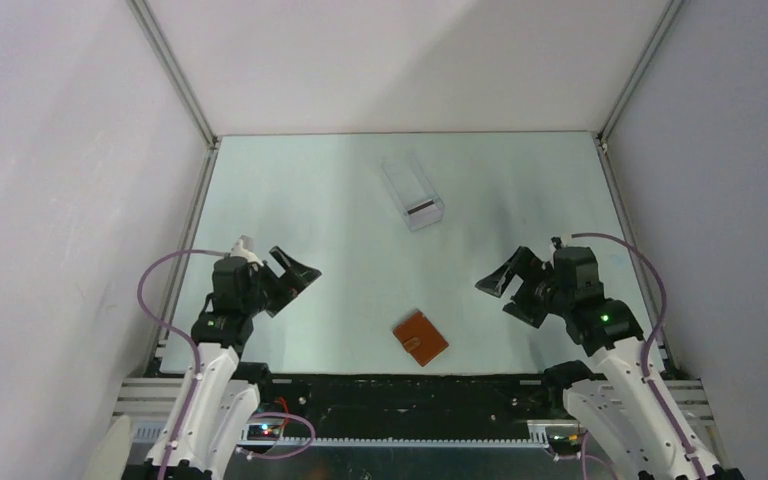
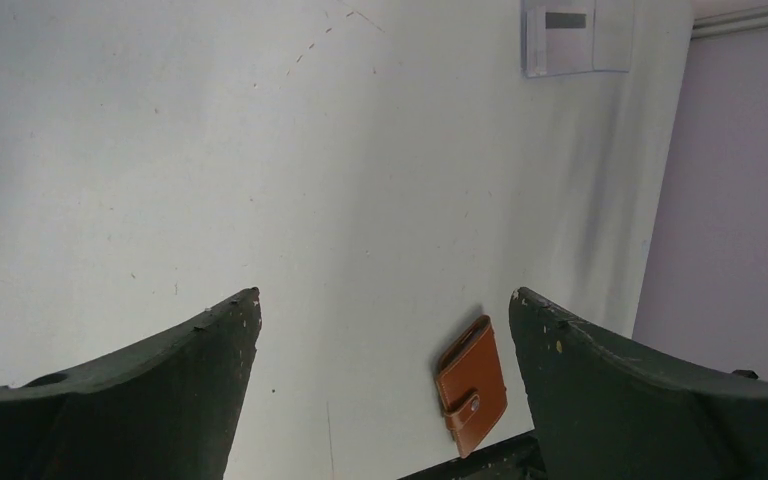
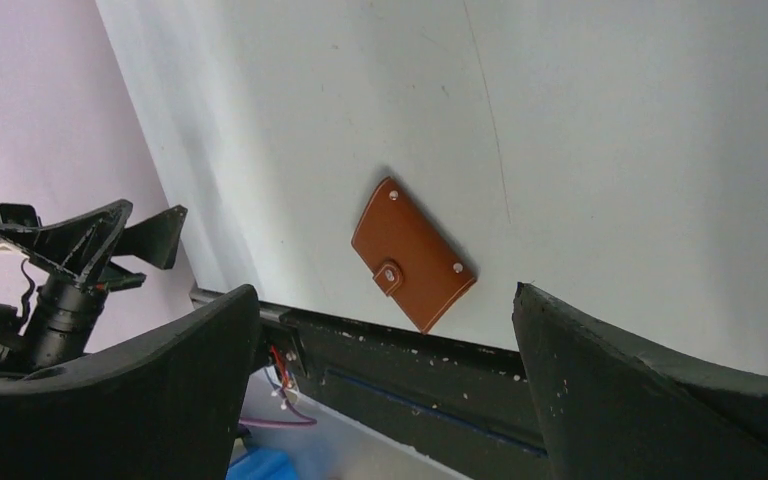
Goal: Put the credit cards into the card holder
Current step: Pick up the card holder from the center of the board.
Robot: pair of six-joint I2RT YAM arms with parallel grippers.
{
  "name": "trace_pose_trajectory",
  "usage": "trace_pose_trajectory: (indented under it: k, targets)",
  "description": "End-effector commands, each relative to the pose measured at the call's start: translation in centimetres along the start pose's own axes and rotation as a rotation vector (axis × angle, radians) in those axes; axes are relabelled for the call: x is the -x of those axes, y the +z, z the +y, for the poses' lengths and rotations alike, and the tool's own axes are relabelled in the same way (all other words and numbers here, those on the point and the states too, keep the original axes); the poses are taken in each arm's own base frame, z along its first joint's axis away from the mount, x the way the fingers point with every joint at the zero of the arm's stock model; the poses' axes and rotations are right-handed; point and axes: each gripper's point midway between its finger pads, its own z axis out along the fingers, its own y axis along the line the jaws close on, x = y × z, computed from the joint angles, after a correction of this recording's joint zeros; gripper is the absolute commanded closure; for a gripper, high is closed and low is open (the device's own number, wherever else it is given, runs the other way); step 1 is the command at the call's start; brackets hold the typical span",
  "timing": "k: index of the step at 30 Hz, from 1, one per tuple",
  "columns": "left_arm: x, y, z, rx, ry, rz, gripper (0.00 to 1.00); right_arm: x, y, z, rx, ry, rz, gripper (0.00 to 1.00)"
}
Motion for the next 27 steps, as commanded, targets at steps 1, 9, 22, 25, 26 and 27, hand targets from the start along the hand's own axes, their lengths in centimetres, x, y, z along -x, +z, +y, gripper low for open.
trace_pose_trajectory:
  k: [1, 9, 22, 25, 26, 27]
  targets:
    - [-0.2, 0.0, -0.6, -0.035, 0.028, 0.031, 0.02, -0.5, 0.6, 0.6, 0.004, 0.011, 0.014, 0.0]
    - [-5.3, 1.9, 0.9, 0.028, -0.005, 0.26, 0.02, -4.3, 1.4, 0.9, -0.025, -0.022, 0.152, 0.0]
    - [-16.5, 4.3, -7.1, -0.014, 0.21, 0.662, 0.04, -10.0, 2.7, 0.2, -0.097, 0.004, 0.352, 0.03]
    - [-17.6, 5.2, -7.5, -0.003, 0.227, 0.707, 0.09, -11.1, 4.0, -0.6, -0.111, 0.038, 0.39, 0.06]
    - [-17.6, 5.3, -7.4, 0.0, 0.235, 0.71, 0.09, -11.3, 4.2, -0.7, -0.117, 0.057, 0.4, 0.07]
    - [-17.7, 5.7, -7.2, 0.01, 0.24, 0.712, 0.1, -11.5, 4.9, -1.0, -0.125, 0.067, 0.407, 0.09]
